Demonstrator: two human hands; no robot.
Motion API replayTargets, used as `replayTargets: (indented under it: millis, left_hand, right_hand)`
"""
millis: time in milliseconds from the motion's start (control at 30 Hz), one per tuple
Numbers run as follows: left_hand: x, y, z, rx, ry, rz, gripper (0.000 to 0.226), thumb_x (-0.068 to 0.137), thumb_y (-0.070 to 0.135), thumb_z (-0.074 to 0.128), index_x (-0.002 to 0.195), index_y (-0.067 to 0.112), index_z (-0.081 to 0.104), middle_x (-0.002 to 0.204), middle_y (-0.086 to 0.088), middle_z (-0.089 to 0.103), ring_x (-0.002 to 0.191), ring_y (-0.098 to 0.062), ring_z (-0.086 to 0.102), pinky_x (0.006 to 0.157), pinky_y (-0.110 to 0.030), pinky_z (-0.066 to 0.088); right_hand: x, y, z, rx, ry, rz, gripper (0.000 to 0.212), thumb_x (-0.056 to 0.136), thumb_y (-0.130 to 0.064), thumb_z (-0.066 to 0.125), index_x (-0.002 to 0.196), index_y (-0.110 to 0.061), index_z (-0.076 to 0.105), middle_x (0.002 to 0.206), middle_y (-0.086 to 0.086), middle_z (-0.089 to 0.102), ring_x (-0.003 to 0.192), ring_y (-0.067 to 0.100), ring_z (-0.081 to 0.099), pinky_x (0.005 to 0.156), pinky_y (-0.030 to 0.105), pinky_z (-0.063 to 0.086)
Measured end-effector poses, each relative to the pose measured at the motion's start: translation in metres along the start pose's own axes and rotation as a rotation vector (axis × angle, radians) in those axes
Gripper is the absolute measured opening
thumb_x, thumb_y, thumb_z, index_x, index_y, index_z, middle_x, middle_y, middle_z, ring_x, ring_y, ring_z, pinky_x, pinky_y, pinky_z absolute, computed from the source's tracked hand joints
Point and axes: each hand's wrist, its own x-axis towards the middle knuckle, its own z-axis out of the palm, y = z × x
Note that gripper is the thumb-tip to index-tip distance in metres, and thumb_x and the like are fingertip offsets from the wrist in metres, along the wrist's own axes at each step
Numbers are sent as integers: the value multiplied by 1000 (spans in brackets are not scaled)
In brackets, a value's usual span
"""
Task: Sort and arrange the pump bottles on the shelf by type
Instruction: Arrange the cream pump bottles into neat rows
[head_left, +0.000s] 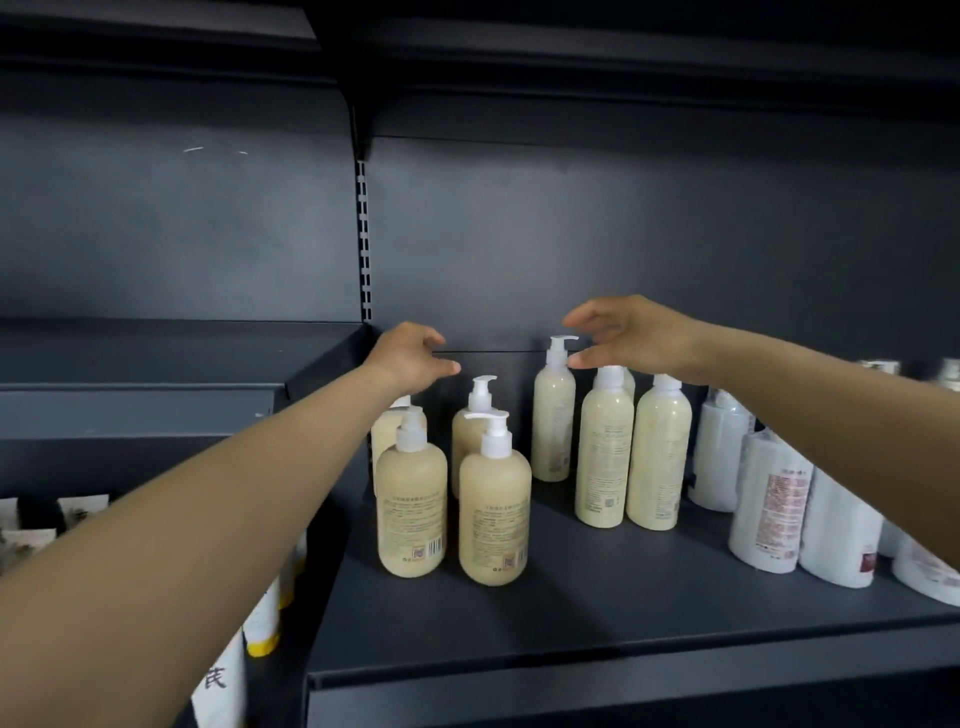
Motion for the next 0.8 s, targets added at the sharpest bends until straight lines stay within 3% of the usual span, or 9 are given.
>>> replayTargets:
  millis: [100, 267, 367, 533, 600, 700, 800]
  left_hand:
    - [4, -11, 10, -39, 52, -21, 52, 82, 22, 68, 130, 8, 52, 136, -8, 54, 126, -22, 50, 106, -32, 38]
    - [20, -32, 14, -238, 152, -75, 47, 82, 18, 68, 125, 4, 55, 132, -13, 57, 122, -24, 53, 104, -32, 41]
    - [28, -37, 8, -367, 194, -75, 47, 83, 15, 67, 127, 2, 55, 130, -13, 58, 120, -23, 55, 92, -25, 42]
    - [32, -45, 10, -463, 156, -46, 45, 85, 17, 65, 128, 9, 55, 131, -6, 58, 119, -16, 55, 87, -21, 40]
    - [33, -47, 12, -501, 146, -50, 44, 85, 16, 64, 128, 10, 55, 130, -5, 58, 114, -12, 55, 80, -13, 41]
    - [34, -51, 13, -596, 189, -67, 40, 87, 11, 61, 127, 8, 55, 126, -7, 60, 103, -8, 54, 57, 2, 40]
    - [35, -53, 13, -697, 259, -62, 38, 88, 6, 58, 125, 6, 56, 116, -5, 61, 101, -8, 53, 55, 6, 40]
  right_hand:
    - [12, -2, 17, 3, -41, 15, 48, 80, -24, 74, 124, -26, 56, 134, -2, 53, 124, 15, 50, 98, 29, 43]
    - [37, 5, 39, -2, -72, 22, 47, 82, -23, 72, 126, -26, 56, 134, -1, 52, 121, 15, 49, 85, 25, 39]
    - [56, 12, 51, -1, -95, 21, 45, 82, -23, 72, 124, -27, 57, 133, 0, 53, 117, 12, 49, 89, 24, 37]
    - [88, 18, 70, 16, -165, 0, 48, 81, -23, 72, 126, -27, 56, 135, 0, 52, 114, 8, 48, 93, 23, 37]
    - [97, 20, 76, 4, -180, -2, 49, 81, -24, 73, 127, -27, 56, 136, 0, 52, 119, 12, 49, 95, 23, 36]
    - [107, 22, 85, -21, -215, -16, 51, 82, -21, 72, 130, -28, 54, 140, 3, 50, 127, 16, 46, 102, 25, 35]
    - [114, 22, 92, -48, -249, -18, 53, 84, -18, 69, 133, -25, 51, 143, 5, 47, 133, 16, 41, 107, 26, 32]
